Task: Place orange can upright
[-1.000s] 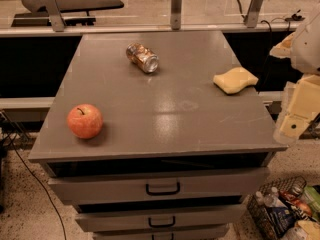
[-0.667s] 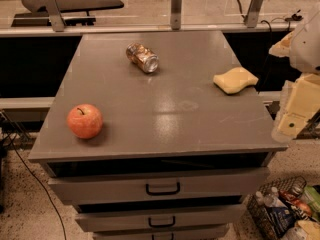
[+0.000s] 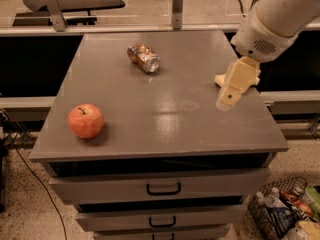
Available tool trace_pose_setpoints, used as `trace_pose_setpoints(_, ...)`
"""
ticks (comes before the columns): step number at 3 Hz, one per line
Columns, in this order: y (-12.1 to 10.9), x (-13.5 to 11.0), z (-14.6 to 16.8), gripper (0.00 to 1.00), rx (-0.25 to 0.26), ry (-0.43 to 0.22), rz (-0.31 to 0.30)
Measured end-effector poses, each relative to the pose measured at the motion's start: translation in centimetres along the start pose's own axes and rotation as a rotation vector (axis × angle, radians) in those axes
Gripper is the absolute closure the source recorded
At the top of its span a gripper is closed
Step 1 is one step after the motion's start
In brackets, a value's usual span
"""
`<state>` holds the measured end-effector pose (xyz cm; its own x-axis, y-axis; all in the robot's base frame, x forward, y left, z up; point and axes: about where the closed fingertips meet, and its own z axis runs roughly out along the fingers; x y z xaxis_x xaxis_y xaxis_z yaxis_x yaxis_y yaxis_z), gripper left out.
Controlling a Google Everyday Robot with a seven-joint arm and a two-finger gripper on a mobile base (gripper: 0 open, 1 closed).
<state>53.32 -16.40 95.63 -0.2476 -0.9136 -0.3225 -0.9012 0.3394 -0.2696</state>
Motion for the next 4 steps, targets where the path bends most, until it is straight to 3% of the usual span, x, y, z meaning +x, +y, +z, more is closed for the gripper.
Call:
trace_pose_setpoints(2,-8.3,-7.9,8.1,0.0,0.028,-0.097,0.167)
trace_pose_setpoints(4,-13.2,-14.2,13.5,0.0,0.02,-0.233,0.375)
